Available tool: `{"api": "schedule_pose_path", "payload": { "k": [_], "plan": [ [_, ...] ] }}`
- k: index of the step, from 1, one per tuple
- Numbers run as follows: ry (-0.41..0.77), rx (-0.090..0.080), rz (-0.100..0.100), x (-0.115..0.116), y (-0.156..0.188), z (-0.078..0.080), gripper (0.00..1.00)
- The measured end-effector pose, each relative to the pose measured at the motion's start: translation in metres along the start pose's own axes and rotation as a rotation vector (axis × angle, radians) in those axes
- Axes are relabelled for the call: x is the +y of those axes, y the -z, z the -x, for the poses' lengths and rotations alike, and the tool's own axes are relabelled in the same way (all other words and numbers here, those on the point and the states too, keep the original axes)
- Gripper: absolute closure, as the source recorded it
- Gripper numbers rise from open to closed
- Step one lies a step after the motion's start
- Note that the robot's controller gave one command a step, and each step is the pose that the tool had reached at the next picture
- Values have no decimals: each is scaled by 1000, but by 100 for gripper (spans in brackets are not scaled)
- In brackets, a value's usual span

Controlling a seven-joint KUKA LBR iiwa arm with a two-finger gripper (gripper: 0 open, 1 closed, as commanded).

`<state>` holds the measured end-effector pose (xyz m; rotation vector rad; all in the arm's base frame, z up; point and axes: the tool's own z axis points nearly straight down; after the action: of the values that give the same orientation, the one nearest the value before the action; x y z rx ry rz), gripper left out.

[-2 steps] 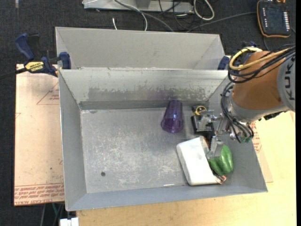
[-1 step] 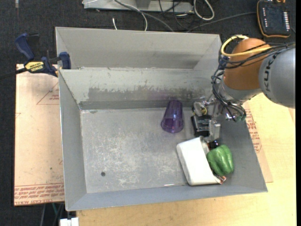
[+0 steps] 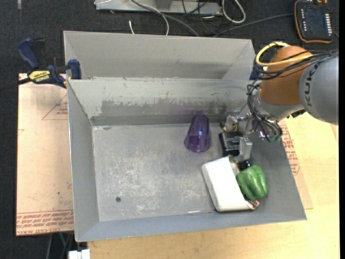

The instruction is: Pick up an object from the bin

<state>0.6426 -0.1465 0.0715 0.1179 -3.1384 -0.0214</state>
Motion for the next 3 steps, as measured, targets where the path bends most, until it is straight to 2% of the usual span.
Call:
{"api": "schedule_pose_path", "payload": {
  "k": [1, 2, 3],
  "plan": [
    [4, 10, 9, 0, 0, 2, 0],
    [1, 3, 4, 1, 1, 1, 0],
    [2, 7, 11, 1, 4, 4, 100]
  ]
}}
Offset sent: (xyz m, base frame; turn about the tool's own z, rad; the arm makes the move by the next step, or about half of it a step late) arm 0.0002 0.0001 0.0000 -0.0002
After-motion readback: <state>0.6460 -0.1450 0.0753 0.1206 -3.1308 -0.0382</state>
